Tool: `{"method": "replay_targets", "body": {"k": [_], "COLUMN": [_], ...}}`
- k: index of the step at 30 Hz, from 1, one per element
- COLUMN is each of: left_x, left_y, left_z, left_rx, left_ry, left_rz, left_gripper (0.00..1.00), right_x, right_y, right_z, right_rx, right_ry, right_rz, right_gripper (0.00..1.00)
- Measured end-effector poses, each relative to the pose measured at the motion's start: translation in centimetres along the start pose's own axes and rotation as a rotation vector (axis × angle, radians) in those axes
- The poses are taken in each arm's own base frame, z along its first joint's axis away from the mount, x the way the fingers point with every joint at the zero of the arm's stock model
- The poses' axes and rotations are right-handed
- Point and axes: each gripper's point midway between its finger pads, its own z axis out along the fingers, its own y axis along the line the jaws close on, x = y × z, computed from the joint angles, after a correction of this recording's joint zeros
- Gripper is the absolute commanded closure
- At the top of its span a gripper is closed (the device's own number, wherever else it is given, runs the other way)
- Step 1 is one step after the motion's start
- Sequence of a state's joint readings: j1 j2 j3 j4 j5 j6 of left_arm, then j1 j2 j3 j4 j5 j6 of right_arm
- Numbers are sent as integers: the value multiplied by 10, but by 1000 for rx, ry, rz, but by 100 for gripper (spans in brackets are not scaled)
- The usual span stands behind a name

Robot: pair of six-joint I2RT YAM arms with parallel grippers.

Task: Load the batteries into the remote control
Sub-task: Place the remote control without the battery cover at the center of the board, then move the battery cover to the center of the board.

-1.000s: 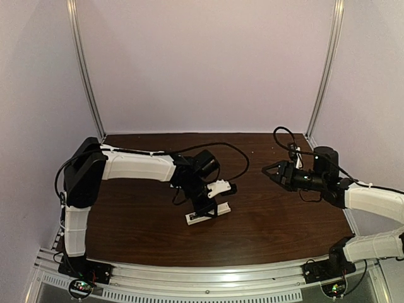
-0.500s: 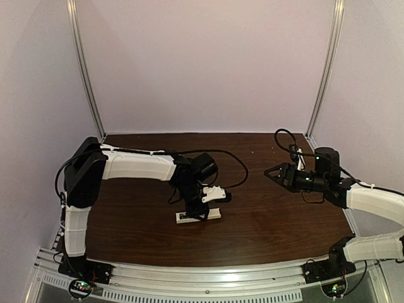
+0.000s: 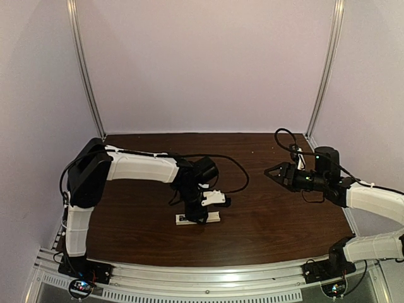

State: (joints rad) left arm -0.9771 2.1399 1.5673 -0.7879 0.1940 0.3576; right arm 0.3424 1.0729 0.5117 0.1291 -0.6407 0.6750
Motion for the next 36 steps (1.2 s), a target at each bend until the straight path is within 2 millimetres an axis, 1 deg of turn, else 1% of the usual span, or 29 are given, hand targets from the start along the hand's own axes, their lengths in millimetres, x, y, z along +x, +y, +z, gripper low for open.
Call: {"method": "replay_targets", "body": {"k": [3,6,10,12,14,16,19,21,26,30,32,36], "left_x": [-1,-2,-10,-17,-25,-30,-29,-25,-14,-17,-21,-23], "left_y": [1,1,2,7,20,42,73,89,109,124,133,140], "left_z": [0,-2,-9,-18,-32,-50,-72,-78,-80,-76,-69,-47], "left_rx": [-5,-5,9,17,5,-32,-94,-124,-148,-153,-151,-128], "left_ry": [2,1,-27,-62,-107,-156,-206,-217,-212,-223,-228,-221], "left_rz": [11,27,53,60,58,53,52,56,87,113,130,149], "left_gripper": [37,27,21,20,20,20,21,22,22,25,26,28], "right_x": [-2,-2,-3,-3,-4,-4,-5,-5,-7,-7,-7,-6], "right_y": [1,1,1,0,0,-1,-1,-1,1,2,2,1], "right_z": [0,0,0,0,-1,-1,-1,-1,-1,1,2,4], "right_rx": [-3,-6,-6,-5,-5,-4,-4,-5,-23,-33,-35,-38], "right_ry": [-3,0,-2,-2,-4,-5,-6,-5,-7,-6,-2,5], "right_rz": [-1,0,1,2,3,4,5,6,3,2,4,7], "right_gripper": [22,22,22,22,22,22,22,22,22,22,22,22]}}
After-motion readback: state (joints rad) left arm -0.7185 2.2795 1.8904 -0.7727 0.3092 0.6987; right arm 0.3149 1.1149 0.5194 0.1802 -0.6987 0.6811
